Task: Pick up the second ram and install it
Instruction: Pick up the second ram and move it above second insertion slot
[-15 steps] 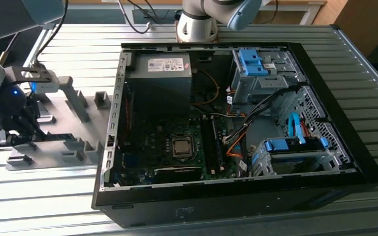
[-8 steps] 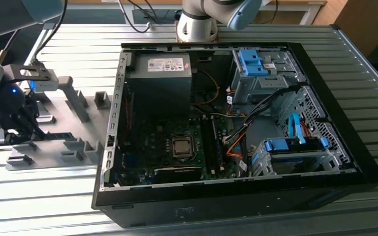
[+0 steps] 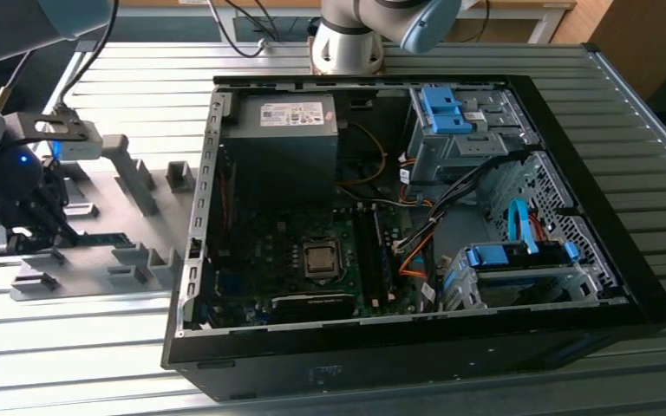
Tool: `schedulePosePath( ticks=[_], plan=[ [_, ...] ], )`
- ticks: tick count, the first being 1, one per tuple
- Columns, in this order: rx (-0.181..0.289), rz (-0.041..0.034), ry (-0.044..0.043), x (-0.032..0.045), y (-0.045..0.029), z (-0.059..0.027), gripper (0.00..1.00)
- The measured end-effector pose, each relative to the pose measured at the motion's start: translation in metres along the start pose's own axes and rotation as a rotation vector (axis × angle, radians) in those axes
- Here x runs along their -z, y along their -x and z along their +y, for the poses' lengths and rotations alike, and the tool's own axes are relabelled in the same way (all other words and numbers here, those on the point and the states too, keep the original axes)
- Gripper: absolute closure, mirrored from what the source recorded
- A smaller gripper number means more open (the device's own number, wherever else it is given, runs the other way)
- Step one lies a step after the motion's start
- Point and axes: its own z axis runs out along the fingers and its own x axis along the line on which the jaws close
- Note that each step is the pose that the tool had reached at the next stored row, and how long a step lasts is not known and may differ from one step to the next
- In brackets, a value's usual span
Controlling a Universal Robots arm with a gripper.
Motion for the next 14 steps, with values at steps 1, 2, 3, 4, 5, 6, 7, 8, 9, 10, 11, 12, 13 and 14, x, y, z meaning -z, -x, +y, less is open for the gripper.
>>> schedulePosePath(
  ticks=[1,2,3,4,5,6,7,8,9,10,11,12,13,14],
  plan=[
    [0.000,0.0000,0.0000,0.0003,0.0000,0.0000,0.86],
    [0.000,0.0001,0.0001,0.0005,0.0000,0.0000,0.86],
    [0.000,0.0000,0.0000,0.0007,0.0000,0.0000,0.86],
    [0.000,0.0001,0.0001,0.0011,0.0000,0.0000,0.86],
    [0.000,0.0002,0.0003,0.0016,0.0000,0.0000,0.86],
    [0.000,0.0002,0.0002,0.0022,0.0000,0.0001,0.86],
    [0.000,0.0001,0.0001,0.0028,0.0001,0.0001,0.86],
    [0.000,0.0001,0.0001,0.0035,0.0001,0.0001,0.86],
    [0.000,0.0001,0.0001,0.0045,0.0001,0.0000,0.86],
    [0.000,0.0000,0.0001,0.0053,0.0002,0.0001,0.86],
    [0.000,0.0000,0.0000,0.0059,0.0002,0.0000,0.86],
    [0.000,0.0001,0.0000,0.0110,0.0004,0.0001,0.86],
    [0.000,0.0001,0.0000,0.0117,0.0005,0.0001,0.86],
    [0.000,0.0000,-0.0001,0.0118,0.0005,0.0001,0.86]
  ],
)
